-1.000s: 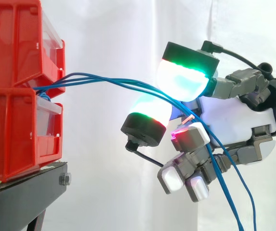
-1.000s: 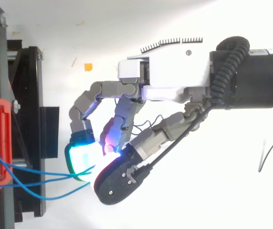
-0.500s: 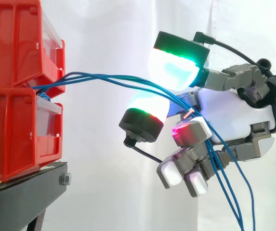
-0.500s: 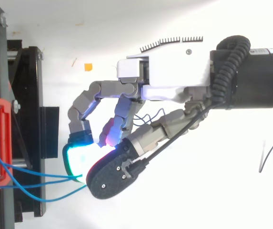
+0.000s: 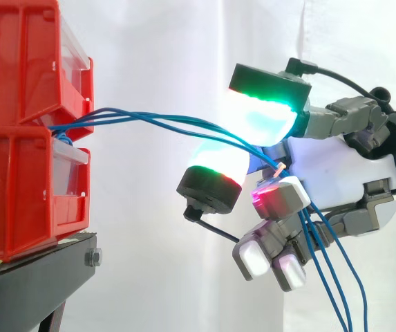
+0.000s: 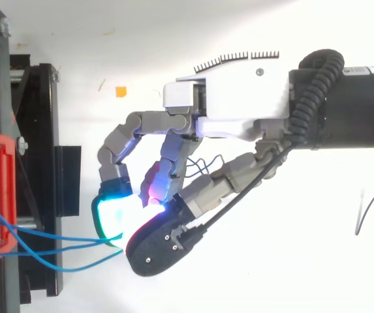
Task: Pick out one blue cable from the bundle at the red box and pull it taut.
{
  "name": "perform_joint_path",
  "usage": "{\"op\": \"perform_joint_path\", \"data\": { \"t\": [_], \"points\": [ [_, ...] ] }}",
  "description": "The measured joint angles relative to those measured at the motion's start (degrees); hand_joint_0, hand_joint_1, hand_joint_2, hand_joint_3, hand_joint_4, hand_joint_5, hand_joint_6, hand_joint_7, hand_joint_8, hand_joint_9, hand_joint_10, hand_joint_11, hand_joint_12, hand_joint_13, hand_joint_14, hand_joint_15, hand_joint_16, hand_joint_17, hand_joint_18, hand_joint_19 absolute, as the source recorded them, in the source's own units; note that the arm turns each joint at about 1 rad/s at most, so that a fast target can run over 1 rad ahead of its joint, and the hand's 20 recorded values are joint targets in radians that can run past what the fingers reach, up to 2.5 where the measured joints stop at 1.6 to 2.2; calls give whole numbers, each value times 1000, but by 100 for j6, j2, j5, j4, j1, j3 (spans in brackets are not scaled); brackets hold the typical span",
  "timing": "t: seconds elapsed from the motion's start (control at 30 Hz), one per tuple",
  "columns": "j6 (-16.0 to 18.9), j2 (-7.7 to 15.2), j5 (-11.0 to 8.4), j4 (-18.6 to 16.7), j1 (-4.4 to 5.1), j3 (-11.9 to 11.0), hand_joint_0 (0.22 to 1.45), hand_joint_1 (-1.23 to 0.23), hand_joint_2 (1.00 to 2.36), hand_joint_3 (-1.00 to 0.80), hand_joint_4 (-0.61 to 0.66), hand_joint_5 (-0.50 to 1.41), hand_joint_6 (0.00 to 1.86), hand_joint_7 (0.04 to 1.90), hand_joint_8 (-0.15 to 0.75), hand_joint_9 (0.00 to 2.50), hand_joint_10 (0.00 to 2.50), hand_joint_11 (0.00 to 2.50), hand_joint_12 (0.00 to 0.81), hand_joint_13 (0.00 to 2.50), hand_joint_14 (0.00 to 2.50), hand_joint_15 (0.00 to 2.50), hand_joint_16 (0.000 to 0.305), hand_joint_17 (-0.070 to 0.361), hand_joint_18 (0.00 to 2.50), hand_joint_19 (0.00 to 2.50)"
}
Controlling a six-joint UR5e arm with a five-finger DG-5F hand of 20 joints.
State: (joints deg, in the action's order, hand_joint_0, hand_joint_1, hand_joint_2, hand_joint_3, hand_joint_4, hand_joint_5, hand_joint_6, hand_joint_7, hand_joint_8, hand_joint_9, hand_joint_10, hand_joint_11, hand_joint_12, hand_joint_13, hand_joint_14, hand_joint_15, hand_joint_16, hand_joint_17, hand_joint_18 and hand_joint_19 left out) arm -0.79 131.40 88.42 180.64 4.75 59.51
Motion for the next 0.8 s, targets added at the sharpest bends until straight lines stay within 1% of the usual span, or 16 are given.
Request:
{"op": "perform_joint_path", "data": {
  "t": [0.13,0.17,0.27,0.33,0.37,0.47,0.5,0.67,0.8],
  "points": [
    [0,0,-1,7,0,-1,666,-862,1020,-222,-20,-123,896,1133,309,1228,25,756,356,870,17,429,49,110,940,497],
    [0,0,-1,11,0,0,681,-873,1019,-239,-36,-124,899,1140,310,1225,23,780,356,870,17,422,49,110,940,498],
    [0,0,-1,15,0,0,753,-914,1014,-338,-76,-127,903,1238,306,1222,26,767,355,871,16,417,49,110,949,476],
    [0,0,-1,15,0,0,769,-916,1011,-375,-88,-128,907,1255,308,1225,25,762,354,874,17,413,49,110,952,472],
    [0,0,-1,15,0,-1,783,-914,1007,-423,-114,-128,910,1271,304,1226,26,764,353,886,15,417,49,110,955,472],
    [0,0,-1,18,1,-1,794,-910,1000,-499,-150,-129,921,1243,301,1228,26,767,353,890,15,405,48,108,968,459],
    [0,0,-1,19,1,0,788,-919,1000,-500,-168,-129,929,1204,297,1225,26,766,350,892,15,407,48,108,975,454],
    [0,0,-1,23,0,0,756,-914,1000,-500,-166,-123,942,1140,295,1244,26,763,349,909,16,412,48,107,989,452],
    [0,0,-1,19,0,0,735,-914,1000,-500,-147,-120,940,1124,299,1256,24,769,346,912,16,413,48,108,990,451]
  ]
}}
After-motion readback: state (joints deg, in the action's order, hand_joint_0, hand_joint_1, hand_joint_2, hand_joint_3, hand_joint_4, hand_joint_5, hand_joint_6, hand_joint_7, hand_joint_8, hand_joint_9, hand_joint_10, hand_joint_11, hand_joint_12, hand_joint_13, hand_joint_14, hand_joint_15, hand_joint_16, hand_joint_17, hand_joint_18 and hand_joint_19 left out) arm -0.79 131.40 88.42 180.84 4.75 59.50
